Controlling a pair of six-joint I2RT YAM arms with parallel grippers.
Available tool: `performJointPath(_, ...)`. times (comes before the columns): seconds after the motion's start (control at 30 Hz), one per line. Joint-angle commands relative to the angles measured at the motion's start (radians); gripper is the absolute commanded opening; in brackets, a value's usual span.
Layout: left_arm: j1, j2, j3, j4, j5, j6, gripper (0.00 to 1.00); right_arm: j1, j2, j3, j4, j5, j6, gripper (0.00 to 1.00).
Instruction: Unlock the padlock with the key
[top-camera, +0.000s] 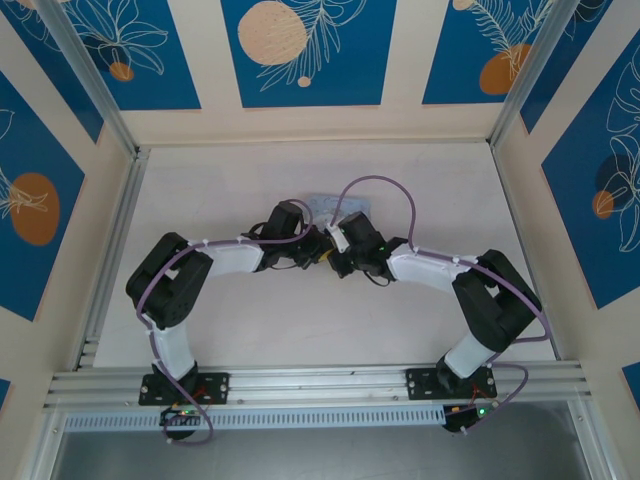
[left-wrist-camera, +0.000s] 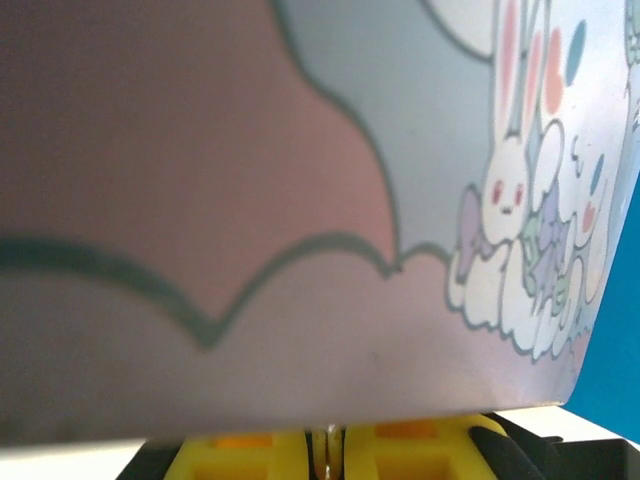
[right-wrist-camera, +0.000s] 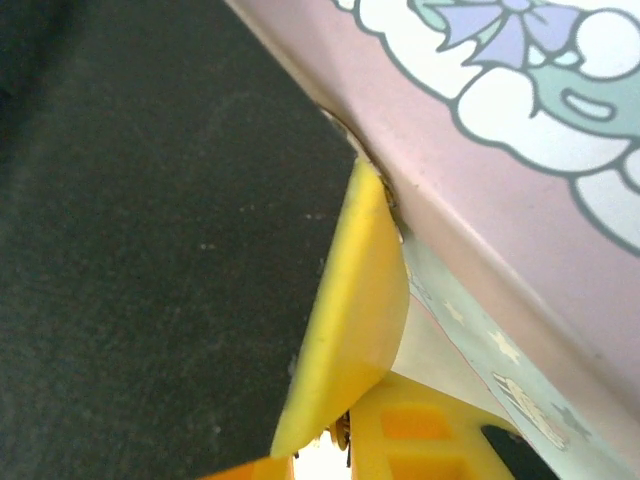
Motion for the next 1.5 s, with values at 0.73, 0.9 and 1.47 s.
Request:
performJointPath(0.73, 0.003, 0.028, 0.021, -0.034, 0.016, 0.031, 0.0, -0.191, -0.141, -0.035, 0.016, -0.382, 0.175, 0.45)
performJointPath(0.9, 0.004, 0.028, 0.024, -0.057, 0.009, 0.053, 0.0, -0.2, -0.168, -0.066, 0.036, -0.369, 0.225, 0.46)
performJointPath(1.47, -0.012, 0.075, 0.089, -0.287, -0.076, 0.26, 0.19, -0.213, -0.116, -0.182, 0.258, -0.413, 0.519, 0.6)
